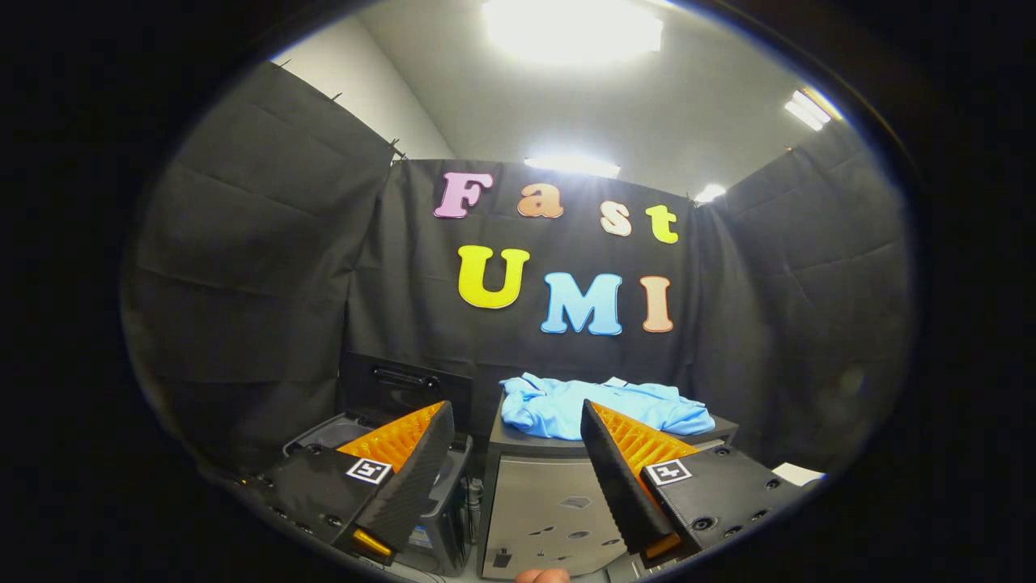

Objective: Put the clothes into the washing machine and then close the washing machine lid.

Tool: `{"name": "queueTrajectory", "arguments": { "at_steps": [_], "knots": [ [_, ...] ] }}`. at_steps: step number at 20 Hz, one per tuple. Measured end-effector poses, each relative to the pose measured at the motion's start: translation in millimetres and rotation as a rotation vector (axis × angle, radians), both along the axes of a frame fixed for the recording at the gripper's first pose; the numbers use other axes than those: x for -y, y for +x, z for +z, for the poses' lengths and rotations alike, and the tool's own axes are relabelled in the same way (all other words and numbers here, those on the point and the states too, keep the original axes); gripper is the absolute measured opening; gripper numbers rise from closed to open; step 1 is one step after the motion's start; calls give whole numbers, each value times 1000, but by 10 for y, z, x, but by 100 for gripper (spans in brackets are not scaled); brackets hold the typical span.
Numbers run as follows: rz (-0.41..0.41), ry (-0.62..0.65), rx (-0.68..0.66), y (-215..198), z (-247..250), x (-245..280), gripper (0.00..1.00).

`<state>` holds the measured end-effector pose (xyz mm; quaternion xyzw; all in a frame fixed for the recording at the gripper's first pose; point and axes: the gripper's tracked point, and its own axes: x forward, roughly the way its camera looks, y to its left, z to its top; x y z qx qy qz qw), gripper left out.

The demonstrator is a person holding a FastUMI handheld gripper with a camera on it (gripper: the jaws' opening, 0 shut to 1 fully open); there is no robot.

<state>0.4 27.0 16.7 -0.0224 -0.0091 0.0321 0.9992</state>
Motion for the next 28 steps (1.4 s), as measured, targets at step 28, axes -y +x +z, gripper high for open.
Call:
{"name": "queueTrajectory", "arguments": {
  "at_steps": [28],
  "knots": [
    [-72,-39,-577,2223,111,1236,98]
  ]
}}
